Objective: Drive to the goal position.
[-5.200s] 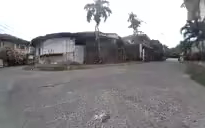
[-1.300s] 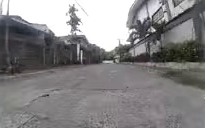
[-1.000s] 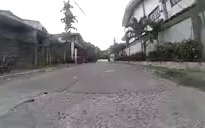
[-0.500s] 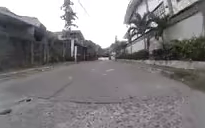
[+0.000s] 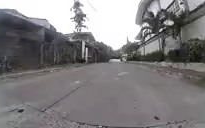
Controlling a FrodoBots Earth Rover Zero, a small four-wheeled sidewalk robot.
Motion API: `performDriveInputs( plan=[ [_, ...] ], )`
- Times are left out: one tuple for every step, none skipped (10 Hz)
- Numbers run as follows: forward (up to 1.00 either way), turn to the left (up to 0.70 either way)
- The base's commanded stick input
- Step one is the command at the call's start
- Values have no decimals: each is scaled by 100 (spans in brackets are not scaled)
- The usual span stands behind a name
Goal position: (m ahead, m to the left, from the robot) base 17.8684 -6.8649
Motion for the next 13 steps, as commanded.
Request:
performDriveInputs(
  plan=[
    [100,-5],
    [100,-22],
    [100,-22],
    [100,-22],
    [100,-22],
    [100,-22],
    [100,-22],
    [100,-22],
    [100,-22],
    [100,-22],
    [100,-22],
    [100,-22],
    [100,-22]
  ],
)
